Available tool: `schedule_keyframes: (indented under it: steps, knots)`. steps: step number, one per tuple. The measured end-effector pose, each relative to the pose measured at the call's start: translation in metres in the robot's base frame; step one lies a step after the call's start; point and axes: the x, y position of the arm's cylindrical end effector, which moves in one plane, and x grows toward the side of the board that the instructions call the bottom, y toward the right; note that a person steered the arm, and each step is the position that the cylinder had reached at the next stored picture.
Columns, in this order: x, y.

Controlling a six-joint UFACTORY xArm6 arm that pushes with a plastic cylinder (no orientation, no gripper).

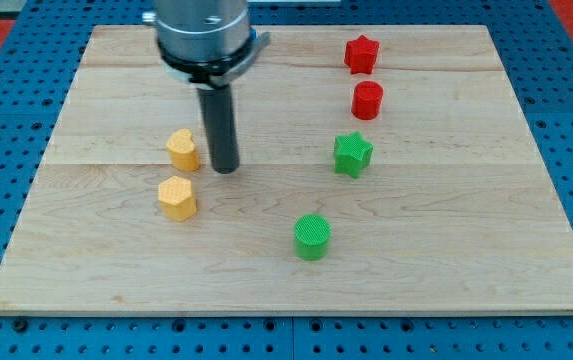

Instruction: Move the yellow heart diagonally top left to the yellow hexagon

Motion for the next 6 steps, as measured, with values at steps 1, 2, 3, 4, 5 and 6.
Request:
schedule_keyframes:
  steps: [1, 2, 3, 4, 5, 6]
  knots:
    - [-0.002, -0.03]
    - [-0.002, 0.013]
    - [-0.019, 0.018]
    - [-0.025, -0.032]
    - [-0.028, -0.083]
    - [-0.034, -0.119]
